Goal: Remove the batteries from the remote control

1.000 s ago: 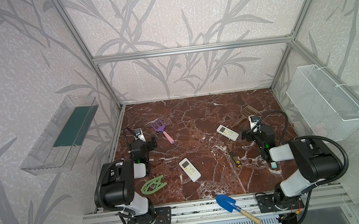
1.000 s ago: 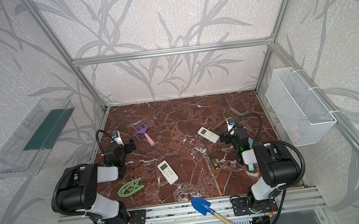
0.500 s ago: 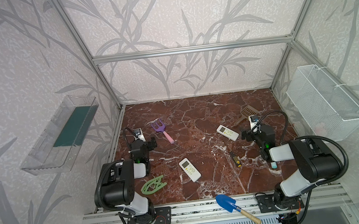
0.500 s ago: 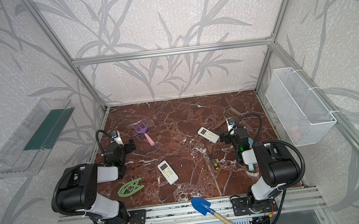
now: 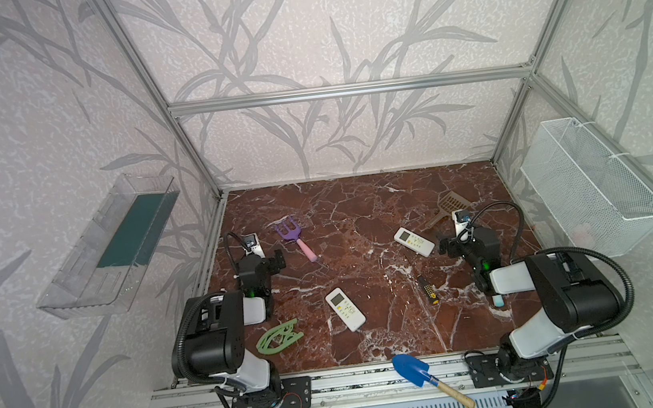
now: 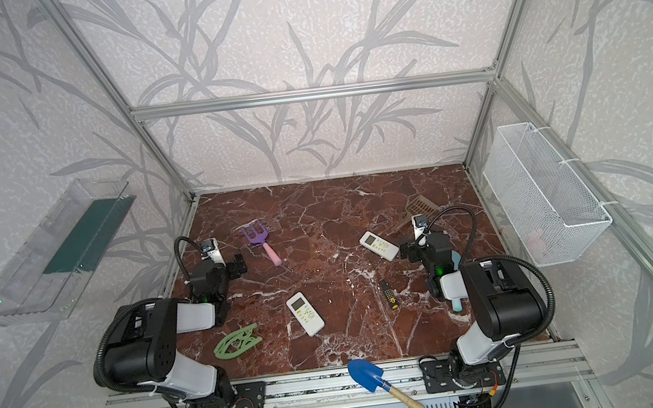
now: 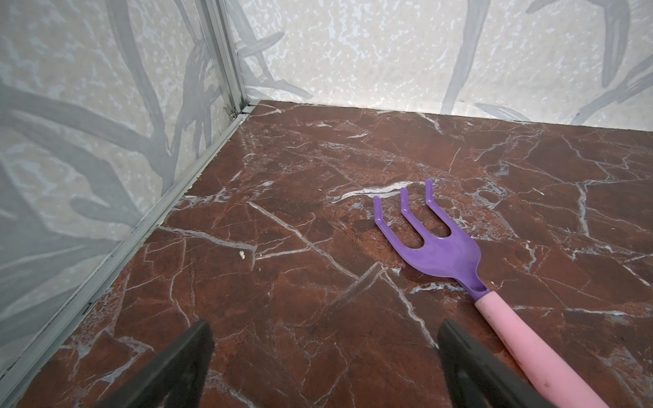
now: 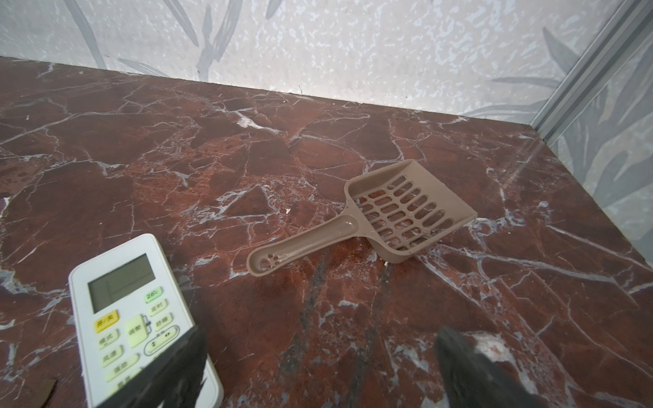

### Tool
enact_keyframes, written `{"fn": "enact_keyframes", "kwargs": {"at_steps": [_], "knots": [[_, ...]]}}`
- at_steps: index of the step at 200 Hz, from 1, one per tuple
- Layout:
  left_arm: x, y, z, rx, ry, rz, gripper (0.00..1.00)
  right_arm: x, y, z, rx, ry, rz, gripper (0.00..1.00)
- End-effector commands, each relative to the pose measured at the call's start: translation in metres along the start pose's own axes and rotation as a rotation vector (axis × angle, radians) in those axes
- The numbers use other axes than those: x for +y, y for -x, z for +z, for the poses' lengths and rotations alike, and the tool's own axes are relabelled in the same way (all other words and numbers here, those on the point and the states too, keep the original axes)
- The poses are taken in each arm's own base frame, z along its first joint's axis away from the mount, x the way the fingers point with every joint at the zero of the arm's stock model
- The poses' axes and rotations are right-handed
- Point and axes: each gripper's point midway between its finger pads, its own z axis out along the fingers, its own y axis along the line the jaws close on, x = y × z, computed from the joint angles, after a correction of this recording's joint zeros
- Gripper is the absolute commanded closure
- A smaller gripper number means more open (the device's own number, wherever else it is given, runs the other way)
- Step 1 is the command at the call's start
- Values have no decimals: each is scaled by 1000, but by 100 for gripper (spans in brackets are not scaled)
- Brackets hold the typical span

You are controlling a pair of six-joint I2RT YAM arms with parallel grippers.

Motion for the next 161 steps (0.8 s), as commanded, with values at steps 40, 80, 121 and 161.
{"fn": "enact_keyframes", "kwargs": {"at_steps": [40,80,121,161], "knots": [[-2,20,-10,-41,29,16,1,-1,15,-4,-56,-6,7,1],[0,36,-24,88,56,-14,1,-6,33,-17,-38,-29,13,1],[-2,50,-42,161,122,-113,1,-18,51,-36,20,-121,23,1],[-39,37,-65,300,82,-226,1,-16,75,-62,60,-137,144,1]]}}
